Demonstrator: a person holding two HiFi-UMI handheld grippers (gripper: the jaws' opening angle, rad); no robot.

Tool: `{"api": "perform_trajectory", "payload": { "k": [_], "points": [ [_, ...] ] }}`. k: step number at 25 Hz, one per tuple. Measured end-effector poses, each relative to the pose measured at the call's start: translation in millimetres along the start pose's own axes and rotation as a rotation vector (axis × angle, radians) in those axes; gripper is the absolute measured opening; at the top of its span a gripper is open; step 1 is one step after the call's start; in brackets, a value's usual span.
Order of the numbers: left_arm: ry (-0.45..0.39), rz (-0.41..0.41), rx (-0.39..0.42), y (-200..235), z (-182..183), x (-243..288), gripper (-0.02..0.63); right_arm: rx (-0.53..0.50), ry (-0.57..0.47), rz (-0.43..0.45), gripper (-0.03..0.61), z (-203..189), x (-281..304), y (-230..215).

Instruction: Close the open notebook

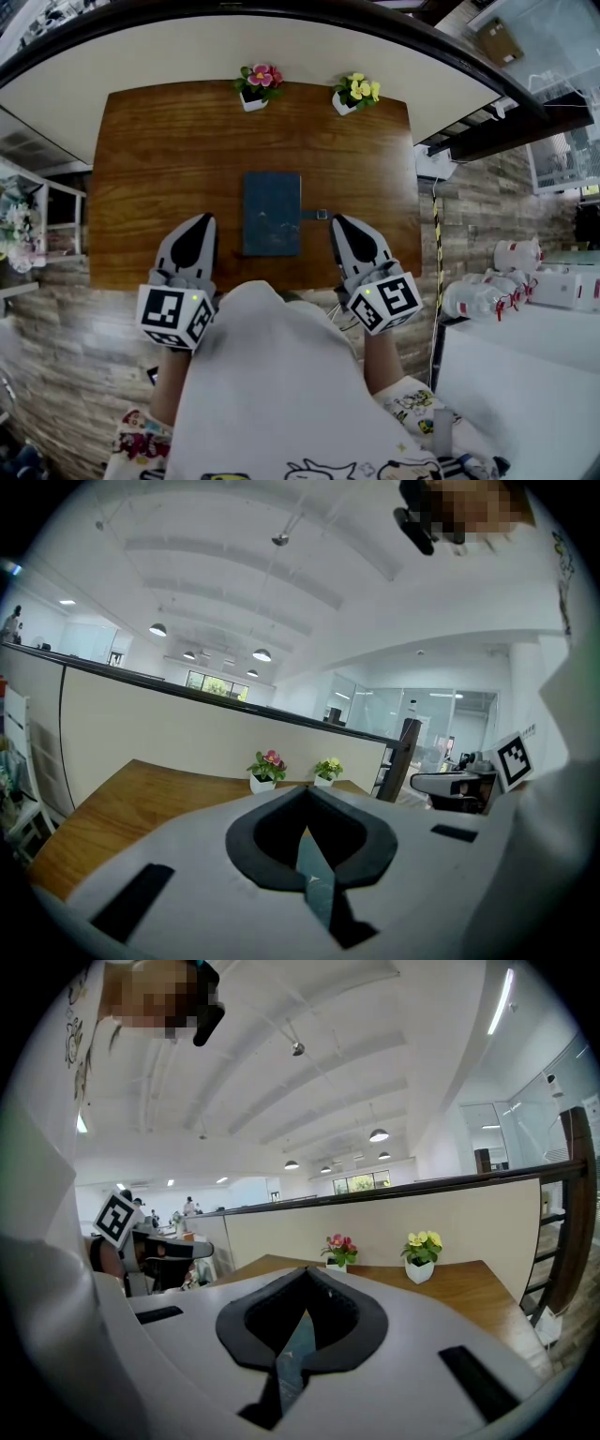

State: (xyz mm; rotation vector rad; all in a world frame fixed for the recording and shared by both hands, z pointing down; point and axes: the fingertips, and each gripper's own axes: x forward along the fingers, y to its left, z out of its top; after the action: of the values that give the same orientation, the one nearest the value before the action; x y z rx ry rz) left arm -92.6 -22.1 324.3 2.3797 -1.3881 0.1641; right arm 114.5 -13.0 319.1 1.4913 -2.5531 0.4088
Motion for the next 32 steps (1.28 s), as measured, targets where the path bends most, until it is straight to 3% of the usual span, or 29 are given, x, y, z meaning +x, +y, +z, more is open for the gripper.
{"api": "perform_trajectory", "payload": {
  "k": [32],
  "points": [
    [0.006, 0.016, -0.004, 2.2, -3.6, -2.3, 0.002, 0.023, -0.01, 0.011, -0.002, -2.2, 0.1, 1.0]
  ]
}}
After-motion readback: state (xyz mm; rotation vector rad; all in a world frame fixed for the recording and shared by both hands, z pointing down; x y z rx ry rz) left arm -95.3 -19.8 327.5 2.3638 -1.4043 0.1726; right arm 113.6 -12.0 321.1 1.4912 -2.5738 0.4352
